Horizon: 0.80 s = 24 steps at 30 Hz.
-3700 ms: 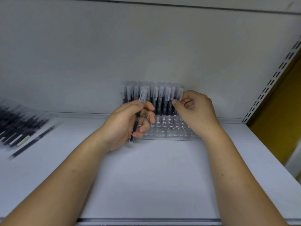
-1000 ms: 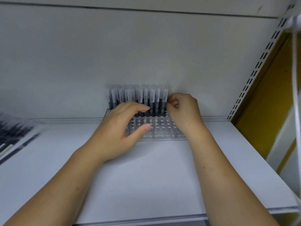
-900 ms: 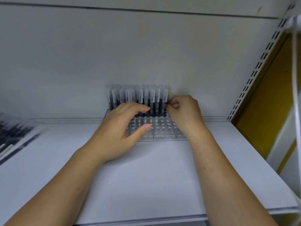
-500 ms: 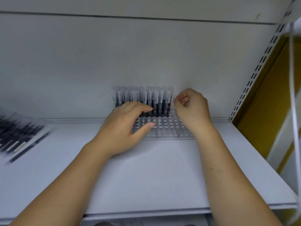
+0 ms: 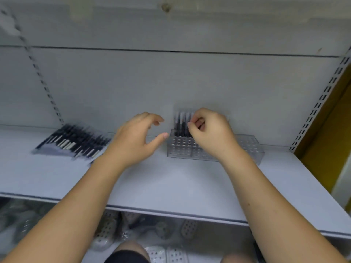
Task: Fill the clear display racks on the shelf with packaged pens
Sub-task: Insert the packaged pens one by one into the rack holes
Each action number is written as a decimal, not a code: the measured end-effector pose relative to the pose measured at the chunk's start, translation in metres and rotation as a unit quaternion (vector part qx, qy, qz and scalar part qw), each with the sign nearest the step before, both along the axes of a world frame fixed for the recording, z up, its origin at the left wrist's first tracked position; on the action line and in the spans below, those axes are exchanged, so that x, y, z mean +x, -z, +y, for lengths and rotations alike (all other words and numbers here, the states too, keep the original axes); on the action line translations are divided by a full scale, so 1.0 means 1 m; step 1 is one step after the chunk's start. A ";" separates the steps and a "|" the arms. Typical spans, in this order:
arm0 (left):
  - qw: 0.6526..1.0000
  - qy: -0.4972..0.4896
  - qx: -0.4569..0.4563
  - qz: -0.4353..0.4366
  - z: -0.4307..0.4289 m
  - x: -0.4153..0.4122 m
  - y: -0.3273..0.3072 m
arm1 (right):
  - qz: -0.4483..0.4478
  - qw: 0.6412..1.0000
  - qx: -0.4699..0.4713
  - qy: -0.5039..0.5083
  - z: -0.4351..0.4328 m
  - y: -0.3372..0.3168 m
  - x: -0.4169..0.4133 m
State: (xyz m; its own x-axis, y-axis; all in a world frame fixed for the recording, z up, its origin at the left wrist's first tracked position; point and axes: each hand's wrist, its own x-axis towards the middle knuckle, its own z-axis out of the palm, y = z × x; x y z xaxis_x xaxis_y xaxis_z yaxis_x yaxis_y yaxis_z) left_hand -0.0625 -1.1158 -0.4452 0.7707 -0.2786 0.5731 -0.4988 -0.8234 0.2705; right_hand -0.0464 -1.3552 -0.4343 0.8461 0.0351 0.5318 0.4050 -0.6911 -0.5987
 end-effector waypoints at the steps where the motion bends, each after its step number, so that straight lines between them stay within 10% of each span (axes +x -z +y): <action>1: 1.000 -0.022 -0.001 0.004 0.015 -0.006 0.001 | 0.003 1.000 -0.007 -0.015 0.016 0.001 -0.003; 12: 0.941 -0.257 0.050 0.213 0.143 -0.022 0.031 | 0.023 0.990 -0.071 -0.122 0.146 0.010 -0.020; 24: 0.899 -0.278 0.161 0.299 0.152 0.031 0.041 | 0.054 0.987 -0.085 -0.128 0.168 0.026 -0.006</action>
